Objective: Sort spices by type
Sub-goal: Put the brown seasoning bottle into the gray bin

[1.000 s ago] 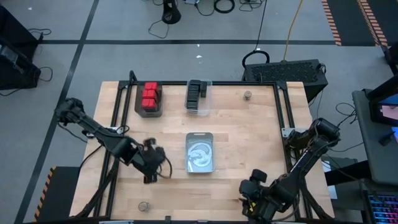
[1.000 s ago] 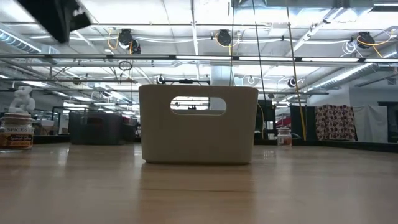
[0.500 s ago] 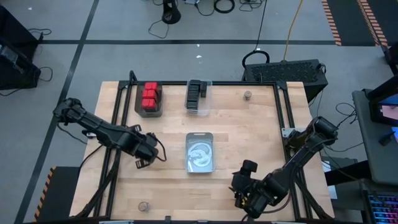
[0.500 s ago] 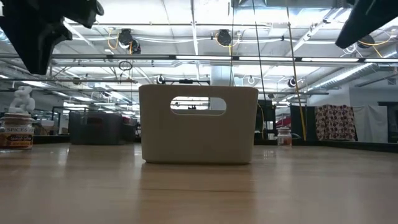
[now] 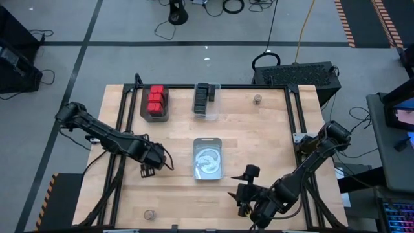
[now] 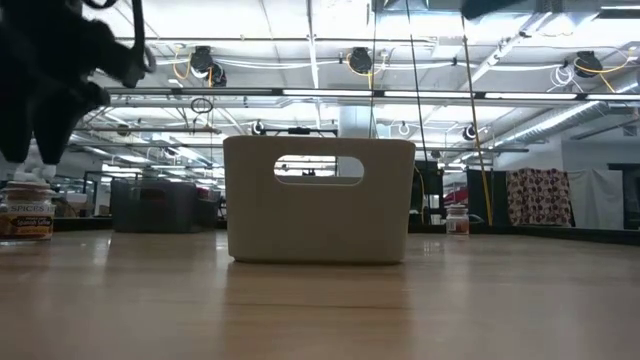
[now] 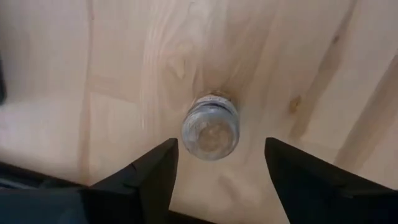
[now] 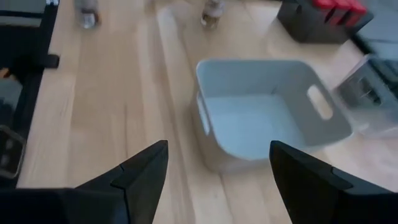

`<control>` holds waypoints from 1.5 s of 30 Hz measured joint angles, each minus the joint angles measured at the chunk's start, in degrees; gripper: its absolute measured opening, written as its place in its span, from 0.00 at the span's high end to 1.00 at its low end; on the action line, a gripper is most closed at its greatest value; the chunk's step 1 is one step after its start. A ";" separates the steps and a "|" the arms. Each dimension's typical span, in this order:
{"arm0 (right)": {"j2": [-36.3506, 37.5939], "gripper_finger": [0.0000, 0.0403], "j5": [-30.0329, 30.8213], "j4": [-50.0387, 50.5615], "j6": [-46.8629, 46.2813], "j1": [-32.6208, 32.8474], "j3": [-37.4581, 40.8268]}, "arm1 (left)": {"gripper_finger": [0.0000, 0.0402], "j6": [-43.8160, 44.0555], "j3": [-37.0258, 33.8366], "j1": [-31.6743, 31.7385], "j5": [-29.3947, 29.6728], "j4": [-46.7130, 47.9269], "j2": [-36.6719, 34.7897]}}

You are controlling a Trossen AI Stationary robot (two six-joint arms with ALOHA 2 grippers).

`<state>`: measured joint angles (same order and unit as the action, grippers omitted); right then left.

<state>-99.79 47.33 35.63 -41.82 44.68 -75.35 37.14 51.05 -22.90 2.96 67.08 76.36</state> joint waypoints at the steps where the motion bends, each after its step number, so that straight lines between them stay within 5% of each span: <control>1: 0.00 0.35 0.48 -0.70 0.78 -0.24 0.00 | 0.39 -0.27 -0.65 0.00 0.00 -0.31 0.00; 22: 0.02 0.35 -0.93 -2.50 3.46 -2.00 0.00 | 0.39 -3.46 -9.24 0.00 -1.69 -9.62 0.00; 29: -0.65 0.35 8.75 -4.31 6.21 -2.83 0.00 | 0.39 -3.58 -9.24 0.00 -1.40 -9.84 0.00; 34: -1.97 0.35 8.86 -4.91 8.26 -4.15 0.00 | 0.39 -3.57 -9.25 0.00 -1.21 -10.16 0.00; 45: -2.34 0.35 6.29 -5.05 8.22 -5.32 0.00 | 0.53 -4.57 -9.21 0.07 -1.01 -11.24 -0.07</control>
<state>-102.13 53.63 30.59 -33.61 39.35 -75.35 32.57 41.85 -22.83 1.96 55.84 76.29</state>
